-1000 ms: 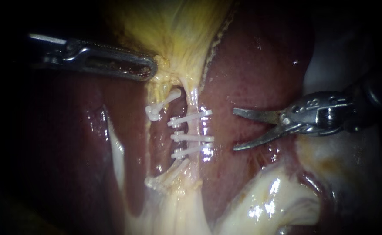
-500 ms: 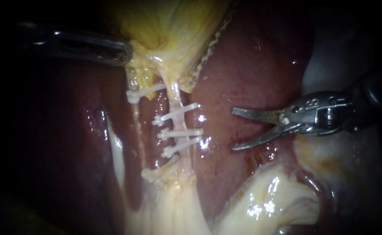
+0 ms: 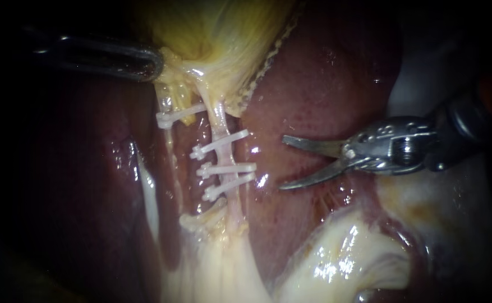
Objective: Go to the cutting position right tube
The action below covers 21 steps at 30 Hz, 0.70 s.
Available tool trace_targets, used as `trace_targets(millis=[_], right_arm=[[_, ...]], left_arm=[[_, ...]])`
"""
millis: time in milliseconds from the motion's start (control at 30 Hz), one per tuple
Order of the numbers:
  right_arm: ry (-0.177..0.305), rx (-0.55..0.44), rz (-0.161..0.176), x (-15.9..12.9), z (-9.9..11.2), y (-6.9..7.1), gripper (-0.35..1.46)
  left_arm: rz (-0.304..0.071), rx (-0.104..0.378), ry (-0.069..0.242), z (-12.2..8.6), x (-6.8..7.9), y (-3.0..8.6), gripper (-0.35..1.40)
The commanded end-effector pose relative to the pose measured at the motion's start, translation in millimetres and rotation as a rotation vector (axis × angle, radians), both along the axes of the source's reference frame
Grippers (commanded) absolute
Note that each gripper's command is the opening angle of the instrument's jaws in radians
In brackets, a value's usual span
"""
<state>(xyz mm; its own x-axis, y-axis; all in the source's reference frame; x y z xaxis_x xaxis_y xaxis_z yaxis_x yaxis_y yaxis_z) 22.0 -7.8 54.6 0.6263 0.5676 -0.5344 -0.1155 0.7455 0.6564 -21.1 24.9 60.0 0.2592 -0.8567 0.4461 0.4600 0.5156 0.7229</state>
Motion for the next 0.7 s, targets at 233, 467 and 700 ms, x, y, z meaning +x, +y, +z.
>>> trace_targets(millis=[233, 467, 700], right_arm=[[-0.03, 0.146, 0.03, 1.7, 0.6, 0.1, 1.28], [-0.054, 0.229, 0.047, 3.0, 2.2, -0.1, 1.25], [-0.053, 0.257, 0.042, 3.7, 4.1, 0.1, 1.23]], left_arm=[[0.0, 0.0, 0.001, -0.2, -0.4, -0.3, -0.35], [0.003, 0.001, -0.002, -0.3, -0.6, -0.5, -0.35], [0.003, 0.001, -0.002, -0.3, -0.7, -0.6, -0.35]])
